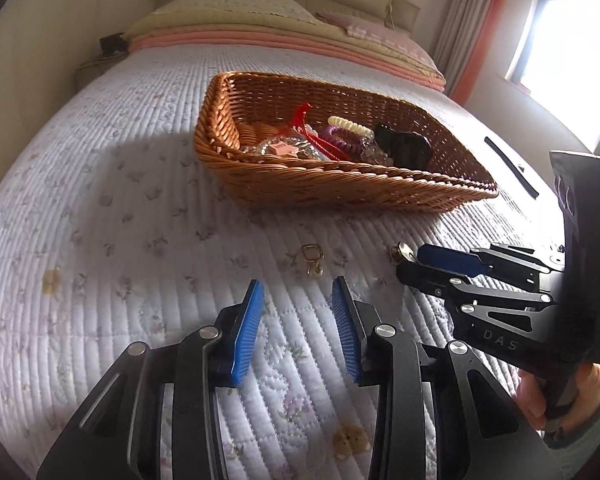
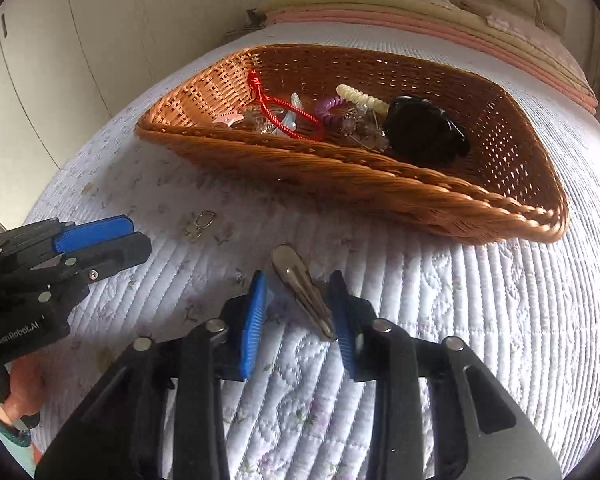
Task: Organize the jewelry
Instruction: 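Grasp the small gold ring with the left tool while the right tool grasps the silver hair clip, then carry the gold ring and silver hair clip over the basket with both tools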
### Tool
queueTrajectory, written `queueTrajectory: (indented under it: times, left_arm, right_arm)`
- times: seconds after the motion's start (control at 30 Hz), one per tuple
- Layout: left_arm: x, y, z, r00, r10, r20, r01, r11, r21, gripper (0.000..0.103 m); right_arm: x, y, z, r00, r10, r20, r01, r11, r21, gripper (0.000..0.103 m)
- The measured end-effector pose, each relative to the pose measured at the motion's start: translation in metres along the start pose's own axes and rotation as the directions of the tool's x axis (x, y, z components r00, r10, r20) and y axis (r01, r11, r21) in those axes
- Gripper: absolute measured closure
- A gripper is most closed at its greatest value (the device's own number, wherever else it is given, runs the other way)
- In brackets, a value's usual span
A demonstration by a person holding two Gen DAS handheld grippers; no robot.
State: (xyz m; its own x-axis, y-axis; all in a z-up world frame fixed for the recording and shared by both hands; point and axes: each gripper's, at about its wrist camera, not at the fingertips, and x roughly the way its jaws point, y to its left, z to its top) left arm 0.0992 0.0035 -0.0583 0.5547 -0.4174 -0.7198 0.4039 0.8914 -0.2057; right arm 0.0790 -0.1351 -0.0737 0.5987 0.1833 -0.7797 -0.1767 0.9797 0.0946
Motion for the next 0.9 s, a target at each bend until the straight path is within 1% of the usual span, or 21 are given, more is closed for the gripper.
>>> queueTrajectory:
  times: [0.1,0.17,0.3,0.43,0.5,0.57,0.63,0.67,0.7,0.9]
  left_arm:
    - [0.01,-0.005,0.004,1.0,0.003,-0.027,-0.002,1.0,0.021,0.069]
    - [0.016,-0.009,0.005,0.999,0.005,-0.043,-0.004,0.999,0.037,0.069]
    - [0.026,-0.016,0.009,0.999,0.02,-0.048,-0.017,0.998,0.058,0.069]
    - [0.034,-0.02,0.01,0.997,0.049,-0.056,-0.045,0.996,0.078,0.071]
    - [0.035,-0.022,0.01,0.997,0.058,-0.054,-0.053,0.995,0.086,0.072]
    - [0.037,-0.021,0.011,0.996,0.067,-0.054,-0.062,0.994,0.085,0.075]
    - [0.038,-0.021,0.012,0.996,0.077,-0.054,-0.073,0.994,0.078,0.085]
    - [0.038,-0.019,0.013,0.995,0.079,-0.054,-0.075,0.995,0.073,0.087]
    - [0.038,-0.019,0.013,0.995,0.079,-0.054,-0.075,0.995,0.07,0.094]
    - [0.032,-0.024,0.011,0.996,0.084,-0.02,-0.082,0.992,0.099,0.094]
  right_arm:
    - [0.001,-0.004,0.0,1.0,-0.013,-0.002,0.013,1.0,0.01,0.087]
    - [-0.001,-0.009,-0.002,1.0,-0.028,-0.001,0.028,0.999,0.028,0.087]
    - [-0.008,-0.02,-0.008,0.998,-0.065,0.009,0.064,0.996,0.065,0.087]
    - [-0.01,-0.029,-0.01,0.999,-0.044,0.013,0.043,0.995,0.09,0.087]
    - [-0.008,-0.028,-0.007,0.999,-0.045,0.015,0.044,0.996,0.082,0.087]
    - [-0.008,-0.026,-0.005,0.999,-0.051,0.015,0.05,0.996,0.069,0.087]
    - [-0.003,-0.023,-0.001,0.998,-0.057,0.017,0.057,0.997,0.054,0.087]
    - [-0.003,-0.022,-0.001,0.998,-0.059,0.02,0.058,0.997,0.051,0.087]
    - [-0.003,-0.022,-0.001,0.998,-0.058,0.023,0.057,0.997,0.051,0.087]
    - [-0.016,-0.024,-0.009,0.999,-0.011,0.053,0.008,0.999,0.051,0.089]
